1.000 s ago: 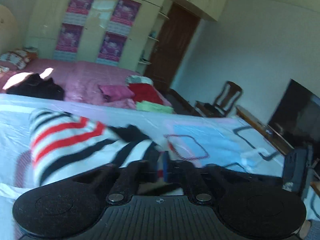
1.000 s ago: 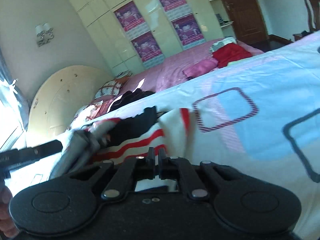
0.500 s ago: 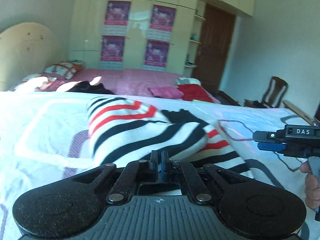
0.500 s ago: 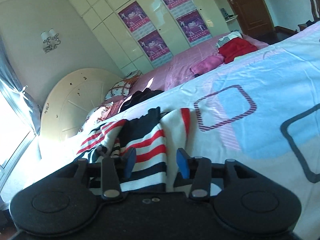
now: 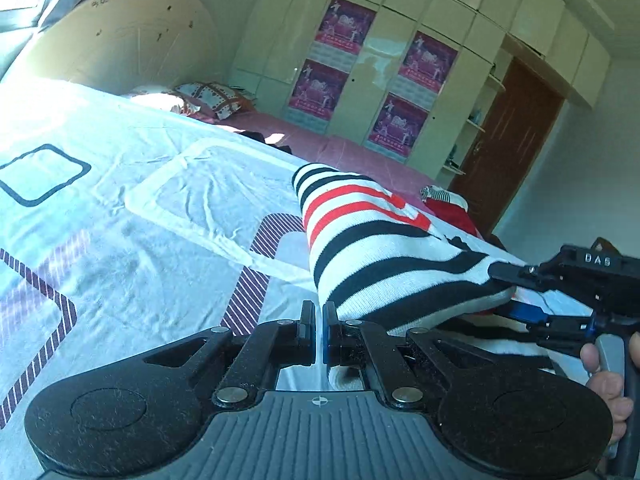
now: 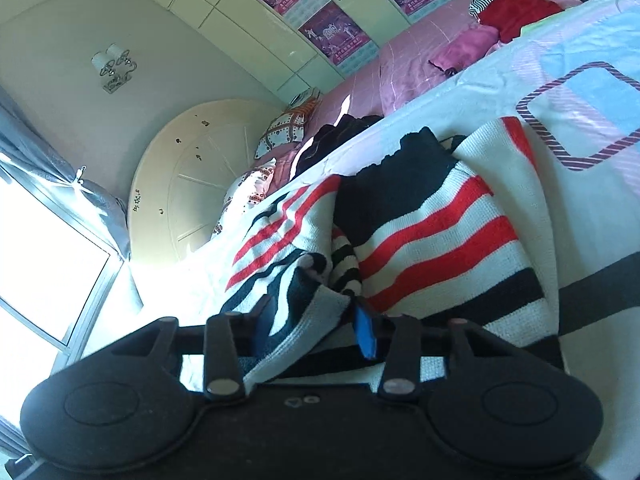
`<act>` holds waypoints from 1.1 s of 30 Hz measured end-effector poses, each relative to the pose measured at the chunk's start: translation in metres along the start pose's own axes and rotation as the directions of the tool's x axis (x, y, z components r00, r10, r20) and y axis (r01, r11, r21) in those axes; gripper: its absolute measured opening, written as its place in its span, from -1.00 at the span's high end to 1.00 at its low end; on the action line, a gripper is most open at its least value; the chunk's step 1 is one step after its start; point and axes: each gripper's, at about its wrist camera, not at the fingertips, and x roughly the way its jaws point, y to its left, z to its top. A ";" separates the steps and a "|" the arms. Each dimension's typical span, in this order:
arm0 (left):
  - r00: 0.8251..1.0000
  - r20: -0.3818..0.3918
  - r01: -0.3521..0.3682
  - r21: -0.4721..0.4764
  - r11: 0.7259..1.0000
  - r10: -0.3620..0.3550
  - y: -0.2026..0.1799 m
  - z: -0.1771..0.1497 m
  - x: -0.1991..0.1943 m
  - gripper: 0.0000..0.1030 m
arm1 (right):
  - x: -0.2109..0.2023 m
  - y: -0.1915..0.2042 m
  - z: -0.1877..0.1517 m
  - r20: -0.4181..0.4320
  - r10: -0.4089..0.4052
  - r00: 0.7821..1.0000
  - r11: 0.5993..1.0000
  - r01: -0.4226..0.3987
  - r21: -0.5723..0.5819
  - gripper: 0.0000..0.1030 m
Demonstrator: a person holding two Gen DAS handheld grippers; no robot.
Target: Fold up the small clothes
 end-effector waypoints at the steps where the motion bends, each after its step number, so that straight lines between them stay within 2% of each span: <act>1: 1.000 -0.013 0.003 -0.008 1.000 -0.003 0.002 0.002 0.006 1.00 | 0.002 0.002 0.000 0.002 -0.015 1.000 1.000 0.015 -0.013 0.39; 3: 0.999 -0.044 0.018 -0.037 0.999 -0.020 0.005 0.005 0.022 1.00 | 0.002 0.006 -0.003 0.014 -0.044 0.999 0.998 0.044 -0.045 0.64; 5: 0.998 -0.063 0.022 -0.049 0.999 -0.025 0.002 0.008 0.037 1.00 | -0.003 0.014 -0.007 0.040 -0.060 0.997 0.994 0.063 -0.092 0.71; 11: 0.997 -0.064 0.049 -0.071 0.996 -0.053 -0.002 0.011 0.050 1.00 | -0.047 0.045 -0.025 0.132 -0.067 0.989 0.967 0.097 -0.236 0.73; 14: 0.996 -0.064 0.065 -0.056 0.996 -0.069 -0.001 0.015 0.052 1.00 | -0.066 0.034 -0.040 0.150 -0.113 0.982 0.967 0.143 -0.213 0.72; 16: 0.995 -0.066 0.073 -0.049 0.996 -0.076 0.001 0.019 0.057 1.00 | -0.059 0.012 -0.043 0.093 -0.144 0.985 0.976 0.157 -0.148 0.70; 17: 0.995 -0.068 0.073 -0.045 0.996 -0.076 0.000 0.021 0.060 1.00 | -0.056 0.002 -0.040 0.060 -0.118 0.991 0.987 0.124 -0.107 0.59; 19: 0.995 -0.063 0.079 -0.026 0.997 -0.081 -0.001 0.029 0.064 1.00 | -0.063 -0.005 -0.032 0.100 -0.076 0.992 0.994 0.083 -0.074 0.39; 20: 0.995 -0.057 0.083 -0.012 0.996 -0.084 -0.002 0.033 0.064 1.00 | -0.068 -0.007 -0.025 0.128 -0.058 0.990 0.995 0.068 -0.074 0.14; 21: 0.995 -0.051 0.085 -0.002 0.996 -0.085 -0.002 0.038 0.066 1.00 | -0.069 -0.010 -0.017 0.137 -0.038 0.990 0.997 0.047 -0.061 -0.23; 22: 0.995 -0.050 0.089 0.007 0.996 -0.088 -0.002 0.044 0.069 1.00 | -0.066 -0.016 -0.008 0.127 -0.006 0.992 0.999 0.011 -0.036 -0.33; 24: 0.995 -0.055 0.090 0.019 0.996 -0.089 -0.002 0.054 0.078 1.00 | -0.051 -0.028 0.012 0.080 0.042 0.996 0.999 -0.042 0.005 -0.22; 27: 0.992 -0.074 0.106 0.014 0.994 -0.105 -0.002 0.064 0.090 1.00 | -0.021 -0.037 0.030 -0.036 0.093 0.995 0.995 -0.093 0.023 -0.12; 30: 0.989 -0.095 0.111 0.012 0.994 -0.110 -0.002 0.066 0.099 1.00 | 0.007 -0.037 0.031 -0.145 0.114 0.983 0.993 -0.107 0.052 -0.12; 33: 0.987 -0.123 0.104 0.011 0.994 -0.102 -0.004 0.064 0.105 1.00 | 0.027 -0.037 0.027 -0.200 0.139 0.970 0.988 -0.122 0.093 -0.10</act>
